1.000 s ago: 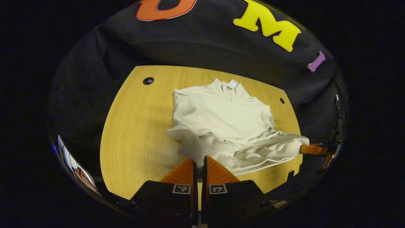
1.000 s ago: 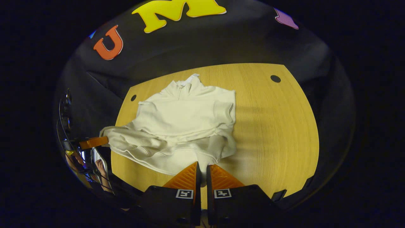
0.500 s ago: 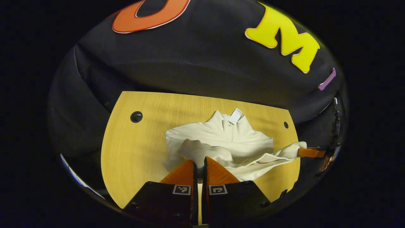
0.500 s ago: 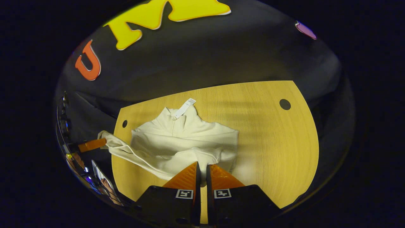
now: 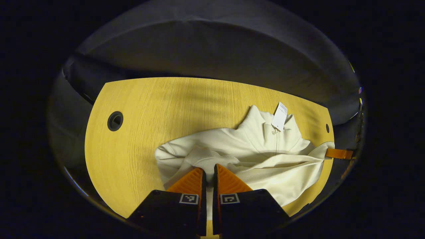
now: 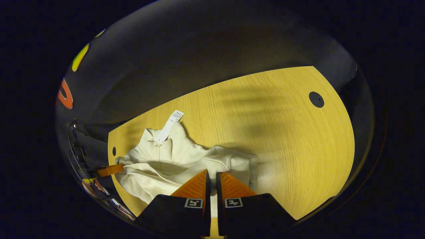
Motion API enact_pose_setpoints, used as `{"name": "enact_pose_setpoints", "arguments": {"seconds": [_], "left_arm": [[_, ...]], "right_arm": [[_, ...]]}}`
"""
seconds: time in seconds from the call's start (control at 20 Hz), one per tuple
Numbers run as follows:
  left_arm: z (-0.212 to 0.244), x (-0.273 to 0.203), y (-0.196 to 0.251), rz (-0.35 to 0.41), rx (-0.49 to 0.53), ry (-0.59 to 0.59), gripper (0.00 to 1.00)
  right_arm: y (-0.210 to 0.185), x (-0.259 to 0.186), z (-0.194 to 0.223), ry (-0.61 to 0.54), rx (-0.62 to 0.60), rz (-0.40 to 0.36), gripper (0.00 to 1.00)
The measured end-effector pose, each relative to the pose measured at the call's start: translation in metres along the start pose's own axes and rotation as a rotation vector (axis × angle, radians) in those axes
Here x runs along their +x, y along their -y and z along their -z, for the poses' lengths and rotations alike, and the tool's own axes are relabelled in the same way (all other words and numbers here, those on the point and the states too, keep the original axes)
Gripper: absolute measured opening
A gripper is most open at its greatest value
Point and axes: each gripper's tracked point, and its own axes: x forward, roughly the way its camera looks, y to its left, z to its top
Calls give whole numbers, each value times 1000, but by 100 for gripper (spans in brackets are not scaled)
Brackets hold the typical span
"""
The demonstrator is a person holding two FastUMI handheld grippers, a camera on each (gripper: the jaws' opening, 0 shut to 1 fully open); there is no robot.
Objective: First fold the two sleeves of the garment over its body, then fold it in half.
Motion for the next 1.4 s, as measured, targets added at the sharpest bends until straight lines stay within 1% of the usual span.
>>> {"name": "enact_pose_setpoints", "arguments": {"seconds": [0.05, 0.15, 0.2, 0.3, 0.35, 0.4, 0.45, 0.5, 0.55, 0.6, 0.65, 0.7, 0.75, 0.8, 0.85, 0.95, 1.05, 1.1, 1.15, 1.2, 1.3, 1.35, 1.4], "left_arm": [[-2, -1, 7, 2, 8, 0, 11], [-10, -1, 3, 2, 26, 17, 12], [-13, 2, -1, -3, 35, 38, 14], [-19, 2, -3, -24, 61, 56, 28], [-20, 1, -6, -43, 78, 55, 54], [-22, 1, -9, -66, 88, 64, 67], [-25, 0, -10, -79, 99, 75, 64], [-26, -2, -8, -77, 104, 86, 78], [-27, -6, -8, -81, 102, 99, 81], [-29, -9, -8, -82, 98, 118, 81], [-30, -16, -6, -91, 89, 130, 83], [-29, -24, -8, -104, 85, 143, 84], [-32, -36, -4, -102, 79, 167, 87], [-36, -52, -2, -98, 71, 203, 88], [-42, -70, 1, -97, 64, 250, 88], [-43, -113, 3, -113, 64, 354, 88], [-31, -155, 6, -140, 81, 476, 88], [-25, -184, 6, -150, 85, 535, 89], [-18, -212, 8, -149, 87, 592, 98], [-12, -240, 9, -152, 89, 644, 99], [14, -282, 18, -145, 90, 729, 99], [27, -303, 24, -138, 84, 779, 99], [43, -326, 28, -138, 87, 827, 99]], "right_arm": [[-1, 2, 0, 9, 5, 3, 9], [-1, 3, -1, 32, -10, 9, 9], [-1, 2, -3, 50, -29, 18, 13], [-6, -3, -13, 89, -56, 14, 17], [-5, -7, -20, 118, -68, 26, 22], [-11, -13, -29, 156, -82, 20, 30], [-16, -14, -36, 193, -99, 17, 35], [-18, -24, -42, 228, -124, 35, 53], [-18, -32, -47, 257, -163, 56, 62], [-17, -41, -49, 275, -204, 82, 83], [-19, -52, -49, 288, -239, 100, 80], [-24, -59, -49, 305, -271, 111, 95], [-27, -72, -50, 332, -296, 125, 95], [-33, -83, -49, 360, -312, 127, 97], [-41, -99, -46, 387, -319, 116, 95], [-53, -137, -39, 453, -318, 94, 97], [-62, -182, -29, 542, -335, 84, 97], [-66, -206, -21, 591, -345, 82, 97], [-67, -230, -10, 640, -355, 84, 97], [-69, -255, -2, 692, -353, 88, 97], [-67, -304, 22, 794, -340, 97, 97], [-64, -324, 39, 827, -340, 100, 95], [-64, -342, 52, 863, -343, 95, 97]]}}
